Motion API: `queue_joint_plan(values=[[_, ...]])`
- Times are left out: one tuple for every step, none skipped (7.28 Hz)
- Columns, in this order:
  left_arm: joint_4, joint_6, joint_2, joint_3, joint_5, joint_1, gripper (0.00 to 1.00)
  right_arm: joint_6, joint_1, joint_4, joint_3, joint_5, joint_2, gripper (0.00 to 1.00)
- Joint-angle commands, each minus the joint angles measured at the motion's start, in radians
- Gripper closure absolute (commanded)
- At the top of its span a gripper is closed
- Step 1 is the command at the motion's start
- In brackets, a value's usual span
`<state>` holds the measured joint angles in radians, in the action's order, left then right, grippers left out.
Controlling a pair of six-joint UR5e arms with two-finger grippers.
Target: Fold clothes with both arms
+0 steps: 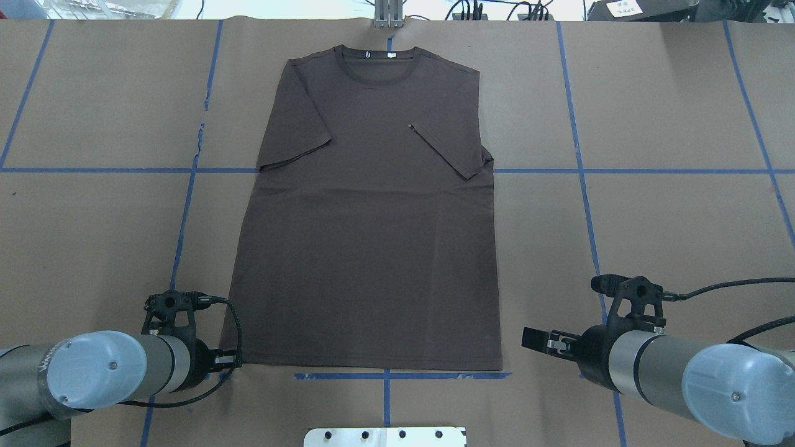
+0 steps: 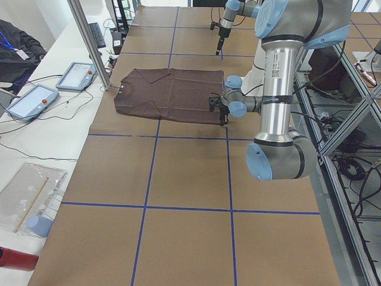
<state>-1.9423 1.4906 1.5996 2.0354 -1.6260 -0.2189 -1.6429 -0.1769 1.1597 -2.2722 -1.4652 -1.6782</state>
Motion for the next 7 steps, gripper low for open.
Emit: queue_joint_plan(values=[[-0.009, -0.006, 0.0, -0.004, 0.0, -0.005, 0.54, 0.0, -0.001, 0.0, -0.001, 0.0, 0.0, 0.1], [-0.009, -0.006, 0.014, -0.01, 0.0, -0.005, 0.54, 0.0, -0.001, 0.0, -0.001, 0.0, 0.0, 0.1], [-0.009, -0.004, 0.028, -0.026, 0.0, -0.005, 0.54, 0.0, -0.001, 0.0, -0.001, 0.0, 0.0, 0.1], [-0.009, -0.004, 0.03, -0.026, 0.0, -0.007, 0.59, 0.002, -0.001, 0.0, -0.006, 0.0, -0.002, 0.1], [-0.009, -0.003, 0.033, -0.021, -0.002, -0.008, 0.82, 0.002, -0.001, 0.0, -0.009, 0.0, -0.002, 0.1], [-0.009, -0.007, 0.033, -0.015, -0.002, -0.011, 1.0, 0.002, -0.001, 0.0, -0.009, 0.0, -0.002, 0.1], [-0.01, -0.007, 0.033, -0.012, -0.002, -0.014, 1.0, 0.002, -0.001, 0.0, -0.009, 0.0, -0.002, 0.1]])
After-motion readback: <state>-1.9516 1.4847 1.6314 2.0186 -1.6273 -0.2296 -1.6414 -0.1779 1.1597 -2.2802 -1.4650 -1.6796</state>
